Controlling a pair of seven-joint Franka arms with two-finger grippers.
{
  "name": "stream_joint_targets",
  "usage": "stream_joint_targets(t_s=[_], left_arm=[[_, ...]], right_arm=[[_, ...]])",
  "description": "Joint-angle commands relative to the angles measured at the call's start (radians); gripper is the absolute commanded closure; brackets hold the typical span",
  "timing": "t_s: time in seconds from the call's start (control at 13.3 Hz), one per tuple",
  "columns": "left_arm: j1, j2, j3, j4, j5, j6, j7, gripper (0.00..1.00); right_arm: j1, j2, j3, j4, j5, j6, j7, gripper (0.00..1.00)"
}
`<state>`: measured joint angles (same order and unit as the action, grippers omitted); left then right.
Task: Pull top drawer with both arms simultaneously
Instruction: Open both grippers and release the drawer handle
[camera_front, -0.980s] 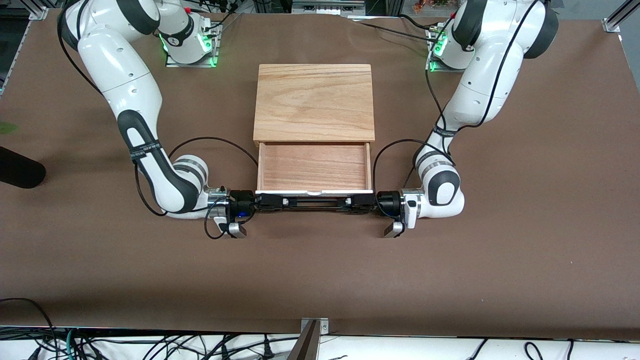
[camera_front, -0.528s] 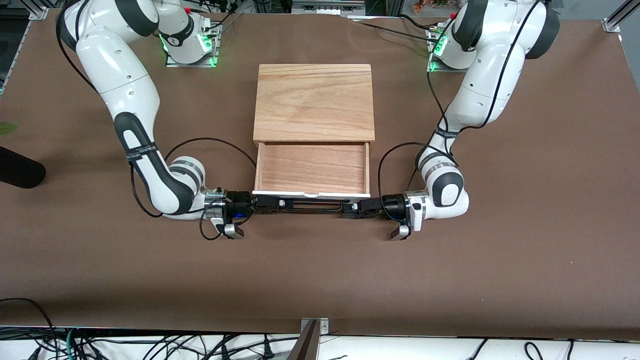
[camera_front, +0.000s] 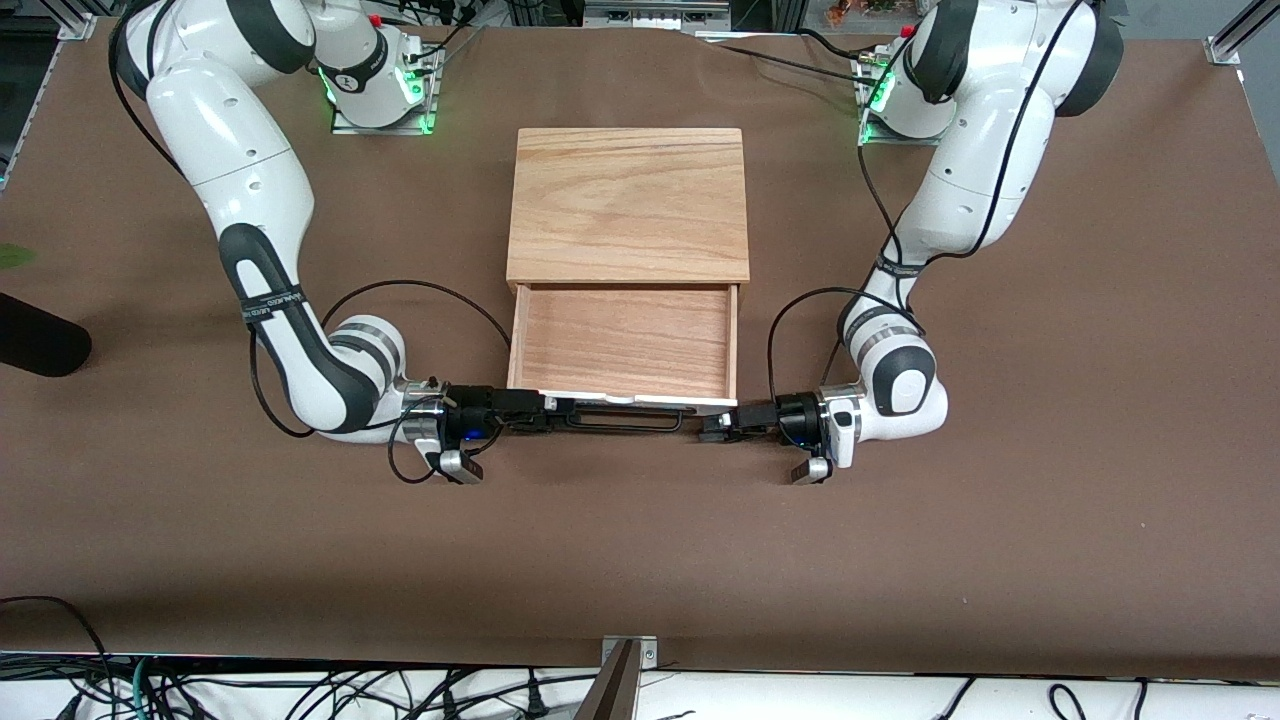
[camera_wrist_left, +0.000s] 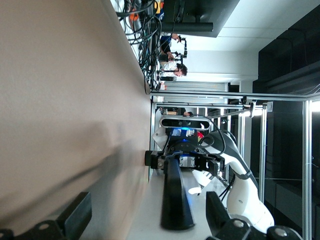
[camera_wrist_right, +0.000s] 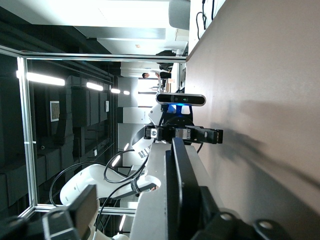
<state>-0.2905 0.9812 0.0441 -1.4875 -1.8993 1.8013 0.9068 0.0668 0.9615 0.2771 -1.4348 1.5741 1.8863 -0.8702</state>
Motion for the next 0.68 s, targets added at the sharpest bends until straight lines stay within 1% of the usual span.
stream_joint_targets(t_s=[0.0,0.15,0.38,0.45,0.53,0.6], left_arm=[[0.01,-0.065,0.019,-0.025,0.072,-0.007,-0.058,0.0],[0.031,-0.107,0.02,-0.026,0.141,-0.007,-0.095,0.0],[0.06,-0.188,0.02,-0.046,0.274,0.0,-0.193,0.0],[0.07,-0.212,0.02,-0.051,0.313,0.001,-0.216,0.0],[0.077,-0.234,0.02,-0.063,0.341,0.001,-0.223,0.0],[0.086,-0.269,0.02,-0.095,0.359,0.004,-0.224,0.0]], right_arm=[[-0.012,0.012,0.007,0.011,0.014,-0.016,-0.016,0.0],[-0.012,0.016,0.005,0.01,0.012,-0.016,-0.023,0.0],[-0.007,-0.013,-0.021,0.011,0.004,-0.015,-0.007,0.0],[-0.007,-0.017,-0.021,0.01,-0.011,-0.013,-0.007,0.0],[-0.009,-0.023,-0.027,0.01,-0.049,-0.01,-0.007,0.0],[-0.009,-0.036,-0.038,0.01,-0.084,-0.007,-0.001,0.0]])
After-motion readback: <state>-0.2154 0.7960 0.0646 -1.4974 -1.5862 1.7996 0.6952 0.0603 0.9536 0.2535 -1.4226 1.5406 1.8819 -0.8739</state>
